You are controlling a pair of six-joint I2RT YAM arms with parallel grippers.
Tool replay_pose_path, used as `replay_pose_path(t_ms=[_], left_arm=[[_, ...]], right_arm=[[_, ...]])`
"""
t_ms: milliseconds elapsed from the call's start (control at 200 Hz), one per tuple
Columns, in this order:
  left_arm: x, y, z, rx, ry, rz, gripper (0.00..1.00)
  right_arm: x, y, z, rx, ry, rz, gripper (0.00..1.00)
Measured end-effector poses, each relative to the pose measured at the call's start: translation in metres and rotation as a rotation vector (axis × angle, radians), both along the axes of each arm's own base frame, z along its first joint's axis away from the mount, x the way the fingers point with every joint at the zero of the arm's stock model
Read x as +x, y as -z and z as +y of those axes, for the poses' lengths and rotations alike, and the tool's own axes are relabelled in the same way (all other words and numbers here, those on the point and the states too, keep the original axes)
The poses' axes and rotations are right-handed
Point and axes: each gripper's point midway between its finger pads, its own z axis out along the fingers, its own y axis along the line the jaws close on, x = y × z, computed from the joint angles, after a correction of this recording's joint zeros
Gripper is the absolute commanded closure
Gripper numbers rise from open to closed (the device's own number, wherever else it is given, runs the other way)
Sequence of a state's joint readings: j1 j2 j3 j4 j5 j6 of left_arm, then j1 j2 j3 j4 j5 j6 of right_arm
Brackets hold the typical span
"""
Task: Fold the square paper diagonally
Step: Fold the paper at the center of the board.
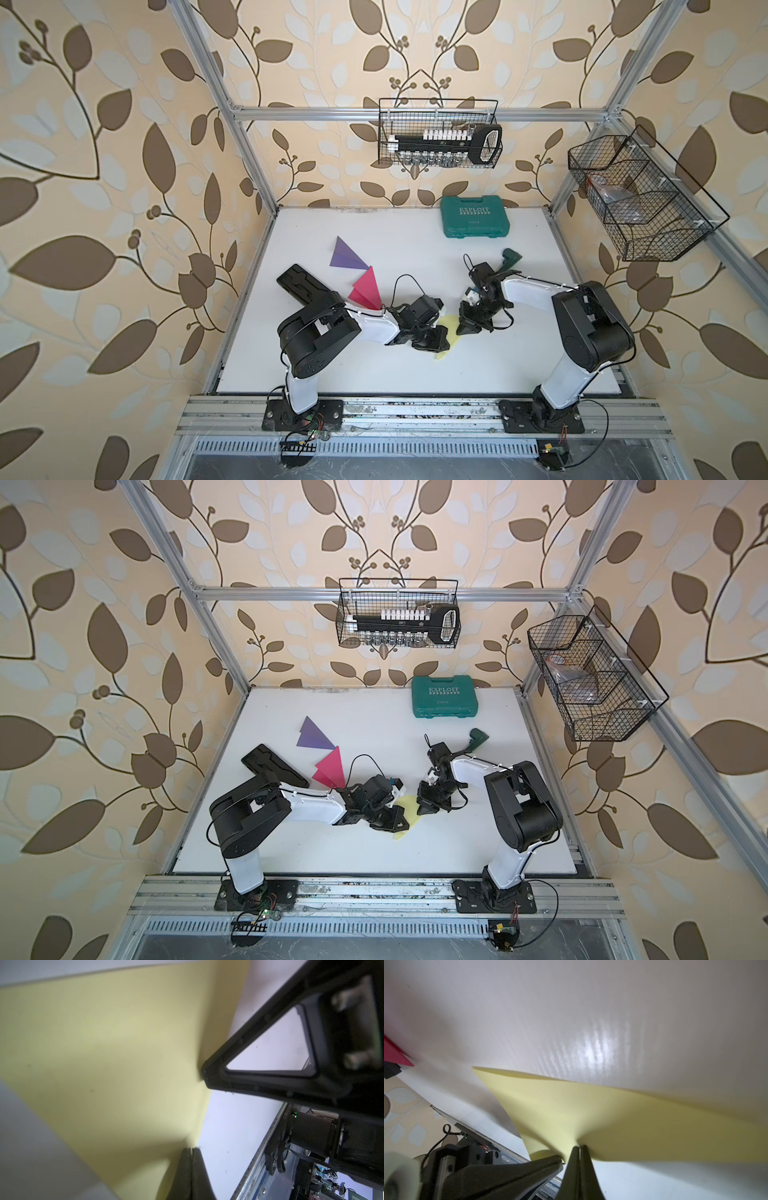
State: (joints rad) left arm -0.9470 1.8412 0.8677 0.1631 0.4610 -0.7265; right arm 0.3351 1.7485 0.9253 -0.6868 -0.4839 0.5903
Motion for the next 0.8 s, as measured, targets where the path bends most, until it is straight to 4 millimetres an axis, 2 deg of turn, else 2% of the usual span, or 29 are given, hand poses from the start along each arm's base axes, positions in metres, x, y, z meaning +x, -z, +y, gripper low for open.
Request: replay_pose_path(t_ms=[335,800], left_arm=[[-0.014,0.001,0.012,0.014,0.033,0.023,1.00],[-0.023,0.002,0.020,0.004,0.045,0.034,1.00]], right_arm=[[0.001,-0.001,-0.001,0.003,0.020,0.022,1.00],[0.001,-0.001,-0.001,0.005,0.023,0.023,1.00]])
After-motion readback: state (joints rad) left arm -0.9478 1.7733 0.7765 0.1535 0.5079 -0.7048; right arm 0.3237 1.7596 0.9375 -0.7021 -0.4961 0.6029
